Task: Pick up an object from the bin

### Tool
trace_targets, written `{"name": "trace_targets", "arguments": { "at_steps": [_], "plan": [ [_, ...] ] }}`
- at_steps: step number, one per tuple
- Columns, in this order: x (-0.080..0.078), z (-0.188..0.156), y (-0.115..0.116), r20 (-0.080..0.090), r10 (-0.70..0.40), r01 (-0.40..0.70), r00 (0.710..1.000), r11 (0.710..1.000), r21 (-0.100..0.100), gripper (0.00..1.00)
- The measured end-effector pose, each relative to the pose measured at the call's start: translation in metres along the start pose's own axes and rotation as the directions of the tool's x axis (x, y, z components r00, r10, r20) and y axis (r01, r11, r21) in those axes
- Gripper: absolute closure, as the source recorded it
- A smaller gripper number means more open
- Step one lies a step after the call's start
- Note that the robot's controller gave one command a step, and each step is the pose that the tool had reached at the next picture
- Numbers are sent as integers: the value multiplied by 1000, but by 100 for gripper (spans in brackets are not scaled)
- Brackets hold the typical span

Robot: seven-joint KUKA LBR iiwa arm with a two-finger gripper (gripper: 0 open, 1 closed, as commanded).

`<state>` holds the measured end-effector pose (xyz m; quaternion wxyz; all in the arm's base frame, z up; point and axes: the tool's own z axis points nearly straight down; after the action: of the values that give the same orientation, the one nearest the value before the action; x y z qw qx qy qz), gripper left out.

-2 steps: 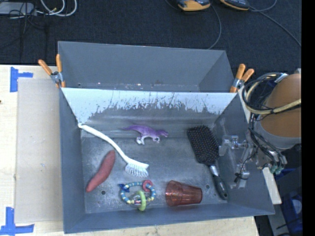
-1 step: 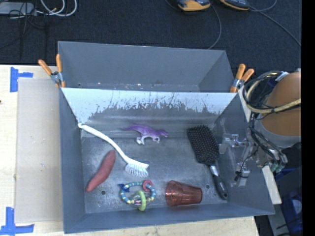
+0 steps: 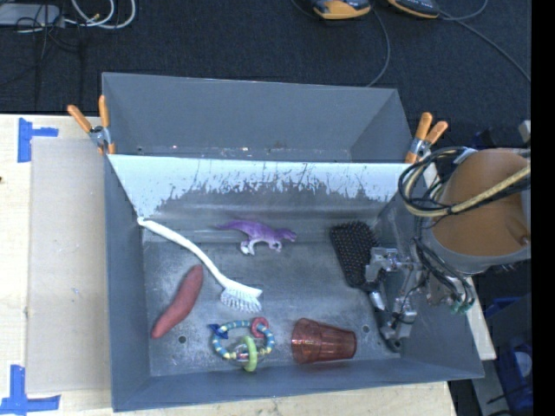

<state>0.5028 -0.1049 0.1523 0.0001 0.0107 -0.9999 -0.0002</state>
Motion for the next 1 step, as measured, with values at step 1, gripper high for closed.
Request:
{"name": "trace_targets", "arguments": {
  "at_steps": [1],
  "plan": [
    [6,52,51,-6,74,-74,997,997,0,0]
  ]
}}
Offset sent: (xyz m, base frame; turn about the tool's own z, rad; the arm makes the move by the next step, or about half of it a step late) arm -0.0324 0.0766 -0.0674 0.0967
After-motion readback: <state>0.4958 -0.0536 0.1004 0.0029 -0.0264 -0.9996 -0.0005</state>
